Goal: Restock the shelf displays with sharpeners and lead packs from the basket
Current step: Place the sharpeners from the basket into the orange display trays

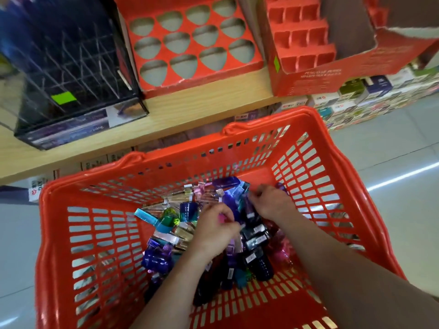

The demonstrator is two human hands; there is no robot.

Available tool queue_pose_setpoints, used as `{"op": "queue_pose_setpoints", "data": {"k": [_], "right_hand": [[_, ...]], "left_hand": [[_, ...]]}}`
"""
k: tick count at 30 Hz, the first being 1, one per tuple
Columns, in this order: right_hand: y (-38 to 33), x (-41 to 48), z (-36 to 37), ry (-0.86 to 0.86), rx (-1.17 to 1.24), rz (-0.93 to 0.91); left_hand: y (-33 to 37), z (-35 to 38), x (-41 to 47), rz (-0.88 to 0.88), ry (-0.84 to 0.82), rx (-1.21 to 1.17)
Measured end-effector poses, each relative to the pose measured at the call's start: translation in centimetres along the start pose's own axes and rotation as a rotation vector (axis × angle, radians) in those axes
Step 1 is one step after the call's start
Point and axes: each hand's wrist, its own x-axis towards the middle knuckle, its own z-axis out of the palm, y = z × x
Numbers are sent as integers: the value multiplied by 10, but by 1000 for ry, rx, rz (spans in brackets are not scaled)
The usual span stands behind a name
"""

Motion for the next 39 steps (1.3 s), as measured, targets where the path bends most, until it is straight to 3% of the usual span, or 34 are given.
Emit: {"op": "queue_pose_setpoints", "data": {"k": [2,5,10,14,17,21,29,32,34,36,37,39], "right_hand": [[-1,-3,3,-10,20,-14],[1,-14,-5,22,246,-23],[-9,-40,-48,82,706,-167],[-34,-81,-116,50,902,-371],[-53,-96,-167,189,1060,-518],[-65,-76,-201,317,942,-509],[-39,-62,-214,592,572,-339],[-35,-83,-226,541,643,-389],[-39,-106,-235,367,928,-451],[-52,-126,-234,80,1211,-491],[-59,-133,-231,-54,1261,-526],[-74,-138,-222,-242,1285,-594]], "left_hand": [[18,-15,-1,-12,1,-124],[56,-38,-5,48,53,-202],[133,-75,-18,343,322,-115],[178,-116,-17,604,730,379],[189,-137,6,495,703,772],[191,-143,20,283,564,971],[184,-127,0,385,568,974],[180,-125,-6,428,569,700],[187,-125,-17,418,526,109],[199,-126,-35,366,275,-648],[204,-127,-43,358,116,-917],[207,-131,-55,373,-86,-1147]]}}
